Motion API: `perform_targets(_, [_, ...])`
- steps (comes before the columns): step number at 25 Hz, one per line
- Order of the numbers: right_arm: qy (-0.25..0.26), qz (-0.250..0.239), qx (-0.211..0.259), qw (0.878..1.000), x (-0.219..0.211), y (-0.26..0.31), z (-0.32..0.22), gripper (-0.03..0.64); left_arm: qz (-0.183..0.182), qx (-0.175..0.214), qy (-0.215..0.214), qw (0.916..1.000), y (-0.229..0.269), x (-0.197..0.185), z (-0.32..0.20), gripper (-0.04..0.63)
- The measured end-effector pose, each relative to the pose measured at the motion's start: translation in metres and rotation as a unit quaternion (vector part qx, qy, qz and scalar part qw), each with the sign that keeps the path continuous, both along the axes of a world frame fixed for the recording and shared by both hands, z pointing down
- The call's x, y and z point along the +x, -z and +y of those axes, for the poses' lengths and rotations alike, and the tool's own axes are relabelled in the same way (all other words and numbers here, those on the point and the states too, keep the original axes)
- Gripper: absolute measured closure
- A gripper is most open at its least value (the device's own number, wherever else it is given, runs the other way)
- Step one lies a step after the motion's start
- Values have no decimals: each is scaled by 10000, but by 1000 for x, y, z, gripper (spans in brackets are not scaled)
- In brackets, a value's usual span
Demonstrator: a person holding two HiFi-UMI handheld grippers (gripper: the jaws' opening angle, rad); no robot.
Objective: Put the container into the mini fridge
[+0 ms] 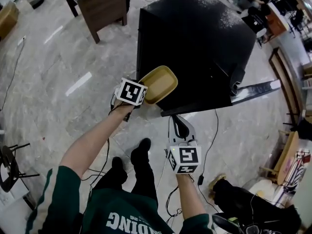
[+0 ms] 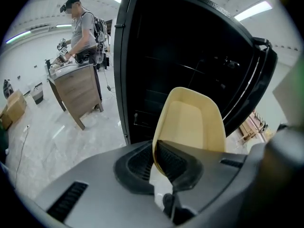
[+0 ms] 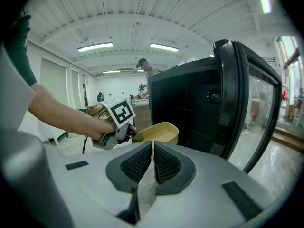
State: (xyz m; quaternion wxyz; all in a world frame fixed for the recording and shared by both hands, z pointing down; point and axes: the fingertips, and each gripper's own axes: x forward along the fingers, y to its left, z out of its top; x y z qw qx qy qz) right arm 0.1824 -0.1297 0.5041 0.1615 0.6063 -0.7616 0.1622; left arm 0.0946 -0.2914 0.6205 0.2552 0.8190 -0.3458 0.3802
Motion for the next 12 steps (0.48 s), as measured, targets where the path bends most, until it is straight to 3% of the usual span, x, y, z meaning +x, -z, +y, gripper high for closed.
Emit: perform_targets(12, [0,86,83,9999,6,-50,-19,580,76,-50,177,9998,-48,17,-35,571])
